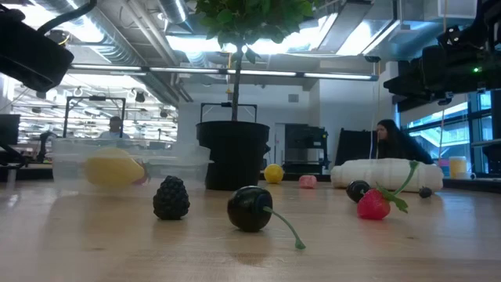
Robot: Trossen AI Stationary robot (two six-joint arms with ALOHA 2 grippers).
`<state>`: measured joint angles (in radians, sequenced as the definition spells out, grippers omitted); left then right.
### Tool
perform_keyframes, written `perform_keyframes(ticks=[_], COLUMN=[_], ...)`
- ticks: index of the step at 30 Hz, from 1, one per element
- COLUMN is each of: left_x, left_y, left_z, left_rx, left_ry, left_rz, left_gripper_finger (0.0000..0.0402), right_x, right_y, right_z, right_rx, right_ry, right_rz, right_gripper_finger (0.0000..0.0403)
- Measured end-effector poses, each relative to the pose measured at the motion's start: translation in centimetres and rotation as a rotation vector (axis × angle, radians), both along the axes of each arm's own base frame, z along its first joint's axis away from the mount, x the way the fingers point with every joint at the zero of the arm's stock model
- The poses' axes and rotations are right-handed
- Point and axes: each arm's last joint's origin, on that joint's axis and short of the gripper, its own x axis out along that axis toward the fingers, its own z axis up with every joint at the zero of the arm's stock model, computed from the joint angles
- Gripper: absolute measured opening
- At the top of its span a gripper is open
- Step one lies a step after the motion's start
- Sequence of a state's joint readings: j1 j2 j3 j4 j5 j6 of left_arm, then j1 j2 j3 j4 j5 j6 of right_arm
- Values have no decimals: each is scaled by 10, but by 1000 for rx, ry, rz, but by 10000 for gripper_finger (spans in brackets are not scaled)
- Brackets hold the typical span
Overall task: Pick and placing Produce into tupperware
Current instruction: Put the red raspberry into the transparent bin
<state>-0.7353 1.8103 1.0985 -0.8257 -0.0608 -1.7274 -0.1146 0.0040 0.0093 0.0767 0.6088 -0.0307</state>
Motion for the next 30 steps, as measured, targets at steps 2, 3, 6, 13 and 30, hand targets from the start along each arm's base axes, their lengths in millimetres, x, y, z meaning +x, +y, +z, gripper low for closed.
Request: perform_keyframes(ticks=[2, 3, 6, 13, 30], left_x=[1, 2, 2, 2, 3], left_y=[-1, -2, -2, -3, -3], left_z=[-5, -7, -9, -10, -11], left_rx=[-2, -6, -6, -6, -10], left_ry=[15, 19, 26, 30, 31], left_rz=[-1, -2, -5, -8, -9], left_gripper_finger=[247, 247, 247, 247, 165], right_x=[0, 0, 0, 0, 0], right_y=[0, 0, 0, 0, 0], right_z=[0, 0, 0, 0, 0], right_rx=[0, 0, 1, 1, 2], right_ry=[0, 0, 0, -1, -2], right_rz=[-1, 0, -1, 0, 0], right_gripper_finger=[182, 182, 182, 182, 182])
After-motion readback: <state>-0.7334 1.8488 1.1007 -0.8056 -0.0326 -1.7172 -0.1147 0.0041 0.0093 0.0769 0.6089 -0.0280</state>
